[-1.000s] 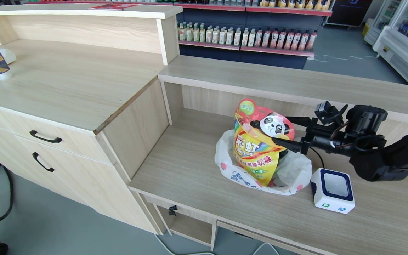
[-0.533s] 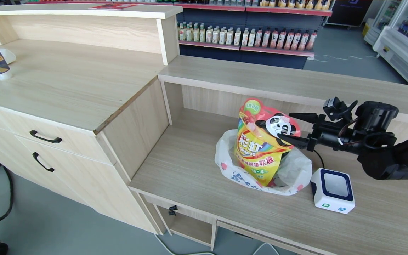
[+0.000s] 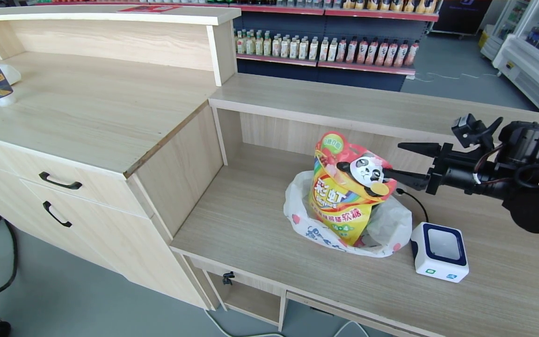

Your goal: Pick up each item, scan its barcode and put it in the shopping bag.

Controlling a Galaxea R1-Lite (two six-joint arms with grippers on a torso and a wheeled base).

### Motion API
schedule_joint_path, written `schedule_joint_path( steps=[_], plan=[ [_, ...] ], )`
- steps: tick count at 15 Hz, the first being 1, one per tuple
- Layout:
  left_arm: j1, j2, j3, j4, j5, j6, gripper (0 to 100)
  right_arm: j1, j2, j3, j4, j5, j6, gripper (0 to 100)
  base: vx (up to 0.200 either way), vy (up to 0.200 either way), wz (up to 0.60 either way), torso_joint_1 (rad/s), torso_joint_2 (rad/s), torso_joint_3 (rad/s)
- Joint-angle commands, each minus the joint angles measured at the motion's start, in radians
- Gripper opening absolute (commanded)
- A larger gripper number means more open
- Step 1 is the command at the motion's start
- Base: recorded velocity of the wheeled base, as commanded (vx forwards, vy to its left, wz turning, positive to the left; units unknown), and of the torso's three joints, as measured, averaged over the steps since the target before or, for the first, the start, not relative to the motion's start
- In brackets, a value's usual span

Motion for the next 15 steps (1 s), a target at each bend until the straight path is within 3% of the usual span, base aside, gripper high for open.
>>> schedule_joint_path(
  steps=[1, 12, 15],
  plan=[
    [0.0, 0.0, 0.0, 0.002, 0.0, 0.0, 100, -0.011, -0.04, 0.011, 0.009, 0.001, 0.003, 100, 0.0, 0.0, 0.0, 0.0, 0.0, 0.0],
    [0.0, 0.0, 0.0, 0.0, 0.0, 0.0, 100, -0.076, -0.152, 0.023, 0.094, -0.001, -0.011, 100, 0.0, 0.0, 0.0, 0.0, 0.0, 0.0],
    [0.0, 0.0, 0.0, 0.0, 0.0, 0.0, 100, -0.234, -0.309, 0.083, 0.272, -0.002, -0.265, 100, 0.0, 0.0, 0.0, 0.0, 0.0, 0.0]
  ],
)
